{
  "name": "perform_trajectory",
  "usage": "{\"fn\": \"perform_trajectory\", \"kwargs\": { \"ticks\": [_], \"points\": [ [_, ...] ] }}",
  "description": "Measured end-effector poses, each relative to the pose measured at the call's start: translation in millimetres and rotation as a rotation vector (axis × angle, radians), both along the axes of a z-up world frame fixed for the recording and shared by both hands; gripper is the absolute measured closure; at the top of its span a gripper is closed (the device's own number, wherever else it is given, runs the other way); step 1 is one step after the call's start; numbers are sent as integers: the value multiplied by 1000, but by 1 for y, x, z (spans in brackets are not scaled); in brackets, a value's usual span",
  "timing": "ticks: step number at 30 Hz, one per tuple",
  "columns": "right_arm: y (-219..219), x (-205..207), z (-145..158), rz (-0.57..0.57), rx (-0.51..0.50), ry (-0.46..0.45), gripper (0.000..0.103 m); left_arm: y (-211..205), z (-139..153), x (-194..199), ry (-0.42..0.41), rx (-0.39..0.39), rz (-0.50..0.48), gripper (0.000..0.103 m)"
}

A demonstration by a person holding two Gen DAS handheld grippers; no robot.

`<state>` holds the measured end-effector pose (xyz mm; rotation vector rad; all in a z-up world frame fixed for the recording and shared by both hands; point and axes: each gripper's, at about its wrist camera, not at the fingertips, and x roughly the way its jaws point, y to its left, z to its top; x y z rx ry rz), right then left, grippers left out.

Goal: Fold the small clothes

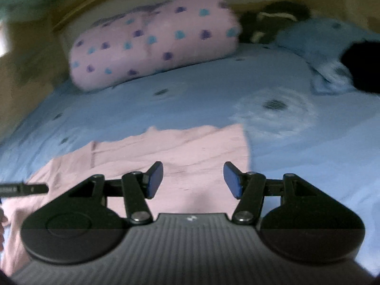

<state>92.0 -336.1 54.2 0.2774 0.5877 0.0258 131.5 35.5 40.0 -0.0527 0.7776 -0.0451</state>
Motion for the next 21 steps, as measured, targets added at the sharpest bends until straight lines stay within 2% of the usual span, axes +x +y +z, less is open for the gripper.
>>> {"fn": "perform_trajectory", "kwargs": {
  "ticks": [3,7,12,13,15,17,18,20,21],
  "points": [
    [-8,8,-1,-39,-1,-1,43,-4,-15,8,23,9,3,10],
    [-7,10,-8,-95,-33,-15,44,-3,-23,13,6,-23,19,11],
    [-10,11,-18,-93,16,20,44,-5,-27,14,-19,-27,20,11],
    [-11,11,-18,-100,20,23,44,-6,-27,13,-25,-28,14,14],
    [-12,11,-18,-115,30,21,44,-7,-27,12,-40,-37,-10,25],
    [-15,10,-18,-133,43,15,44,-11,-26,10,-52,-55,-38,49],
    [-16,10,-19,-139,49,14,44,-12,-25,8,-59,-58,-41,54],
    [-17,10,-19,-147,55,14,44,-14,-22,6,-76,-45,-45,87],
    [-17,10,-20,-151,53,14,44,-11,-18,5,-86,-77,-53,88]
  ]
}}
